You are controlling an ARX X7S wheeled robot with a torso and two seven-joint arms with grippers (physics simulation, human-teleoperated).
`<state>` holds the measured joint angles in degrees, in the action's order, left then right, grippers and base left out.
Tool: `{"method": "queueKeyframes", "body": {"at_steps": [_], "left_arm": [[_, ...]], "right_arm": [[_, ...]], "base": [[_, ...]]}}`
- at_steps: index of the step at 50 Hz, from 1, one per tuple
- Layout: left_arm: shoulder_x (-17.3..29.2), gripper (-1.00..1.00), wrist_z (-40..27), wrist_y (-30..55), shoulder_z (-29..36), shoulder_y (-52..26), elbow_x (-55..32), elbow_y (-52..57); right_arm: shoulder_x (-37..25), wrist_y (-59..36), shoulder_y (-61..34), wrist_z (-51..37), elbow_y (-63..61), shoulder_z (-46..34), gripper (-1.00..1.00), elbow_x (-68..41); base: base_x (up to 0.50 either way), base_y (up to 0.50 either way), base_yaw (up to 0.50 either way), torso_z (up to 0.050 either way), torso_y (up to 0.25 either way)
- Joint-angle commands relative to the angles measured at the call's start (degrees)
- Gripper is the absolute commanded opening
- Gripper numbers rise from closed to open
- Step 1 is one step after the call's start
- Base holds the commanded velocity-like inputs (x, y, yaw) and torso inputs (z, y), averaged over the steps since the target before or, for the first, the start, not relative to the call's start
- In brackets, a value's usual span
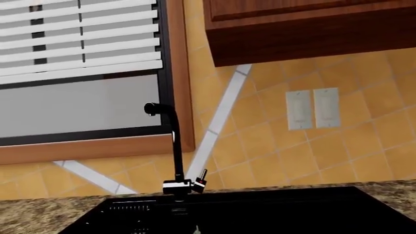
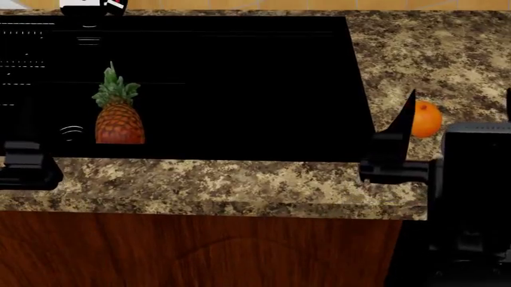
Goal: Turn the sink spout to the left.
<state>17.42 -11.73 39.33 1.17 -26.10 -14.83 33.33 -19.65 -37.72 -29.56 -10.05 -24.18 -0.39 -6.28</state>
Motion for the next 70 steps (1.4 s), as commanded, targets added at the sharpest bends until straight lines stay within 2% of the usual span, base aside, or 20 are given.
{"method": "queueKeyframes", "body": {"at_steps": [1, 11, 32, 70], "left_arm": [[0.83, 1.0, -1.6, 2.55, 1.04, -1.83, 1.27, -0.24], [0.68, 1.0, -0.17, 0.99, 0.8, -2.31, -0.35, -0.24], [1.01, 1.0, -0.6, 2.34, 0.9, -3.61, -1.25, 0.96], [1.6, 1.0, -1.25, 2.68, 1.07, -4.47, -2.12, 1.27]], "right_arm": [[-0.62, -0.64, -1.01, -0.14, 0.35, -0.54, 1.0, 0.32], [-0.77, -0.25, -0.66, 1.06, -1.25, -0.4, 1.0, -1.14], [-1.07, -0.27, -0.2, 0.64, -2.42, -0.44, 1.0, -1.35], [-1.12, 0.03, -0.12, 0.24, -2.53, -0.89, 1.0, -2.07]], "base": [[0.0, 0.0, 0.0, 0.0, 0.0], [0.02, 0.0, 0.0, 0.0, 0.0], [0.34, 0.03, 0.0, 0.0, 0.0], [0.13, 0.44, 0.0, 0.0, 0.0]]}}
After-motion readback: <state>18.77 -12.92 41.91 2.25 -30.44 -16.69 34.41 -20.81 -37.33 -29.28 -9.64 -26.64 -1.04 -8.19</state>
